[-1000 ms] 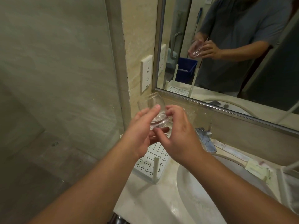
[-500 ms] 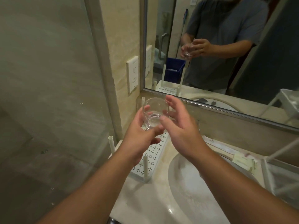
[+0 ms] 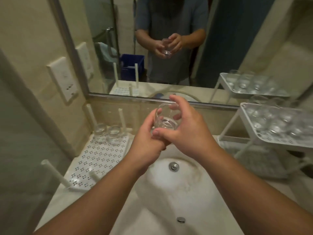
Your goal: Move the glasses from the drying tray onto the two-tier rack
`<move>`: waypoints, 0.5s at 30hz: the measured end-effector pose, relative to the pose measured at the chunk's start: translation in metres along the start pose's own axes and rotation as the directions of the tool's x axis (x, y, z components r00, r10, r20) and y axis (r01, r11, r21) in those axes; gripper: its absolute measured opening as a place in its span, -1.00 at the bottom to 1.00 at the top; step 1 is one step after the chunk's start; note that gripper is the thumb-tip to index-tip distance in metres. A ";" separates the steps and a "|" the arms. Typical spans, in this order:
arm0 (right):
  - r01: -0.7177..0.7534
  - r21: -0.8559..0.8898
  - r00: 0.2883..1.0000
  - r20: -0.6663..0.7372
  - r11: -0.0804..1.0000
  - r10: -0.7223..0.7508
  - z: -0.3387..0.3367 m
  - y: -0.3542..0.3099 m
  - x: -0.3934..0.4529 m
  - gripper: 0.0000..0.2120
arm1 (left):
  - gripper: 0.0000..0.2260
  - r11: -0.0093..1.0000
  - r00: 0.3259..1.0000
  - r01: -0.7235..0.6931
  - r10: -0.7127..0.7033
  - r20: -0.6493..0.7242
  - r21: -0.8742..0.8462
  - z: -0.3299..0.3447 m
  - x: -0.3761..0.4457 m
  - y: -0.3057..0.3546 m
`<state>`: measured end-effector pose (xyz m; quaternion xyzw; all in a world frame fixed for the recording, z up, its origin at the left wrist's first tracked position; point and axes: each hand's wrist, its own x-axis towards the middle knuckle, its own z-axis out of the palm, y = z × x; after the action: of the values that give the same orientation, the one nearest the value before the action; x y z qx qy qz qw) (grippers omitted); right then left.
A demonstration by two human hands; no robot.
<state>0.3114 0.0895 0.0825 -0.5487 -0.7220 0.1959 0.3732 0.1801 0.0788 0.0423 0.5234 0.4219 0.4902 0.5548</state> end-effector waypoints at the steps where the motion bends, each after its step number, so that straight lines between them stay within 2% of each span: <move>1: -0.016 -0.017 0.999 -0.029 1.000 0.015 -0.012 0.010 -0.003 -0.06 | -0.28 1.000 1.000 0.000 0.000 0.029 0.002 0.015 0.004 0.001; 6: -0.111 -0.055 0.980 -0.173 0.992 0.100 -0.072 0.053 -0.022 -0.15 | -0.20 1.000 0.989 -0.001 -0.002 0.147 0.020 0.092 0.020 0.001; 9: -0.161 -0.090 0.962 -0.235 0.983 0.136 -0.108 0.076 -0.033 -0.18 | -0.30 1.000 0.975 -0.016 0.010 0.224 0.025 0.136 0.030 -0.001; 12: -0.210 -0.126 0.949 -0.265 0.969 0.171 -0.142 0.100 -0.042 -0.19 | -0.31 0.999 0.958 -0.011 -0.001 0.285 0.043 0.179 0.037 -0.002; 15: -0.259 -0.122 0.934 -0.286 0.958 0.216 -0.173 0.125 -0.051 -0.18 | -0.38 0.991 0.938 -0.089 0.048 0.342 0.104 0.217 0.042 -0.005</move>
<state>0.5285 0.0596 0.0904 -0.6814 -0.6058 0.1055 0.3970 0.4003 0.0838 0.0605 0.6460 0.3298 0.3861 0.5699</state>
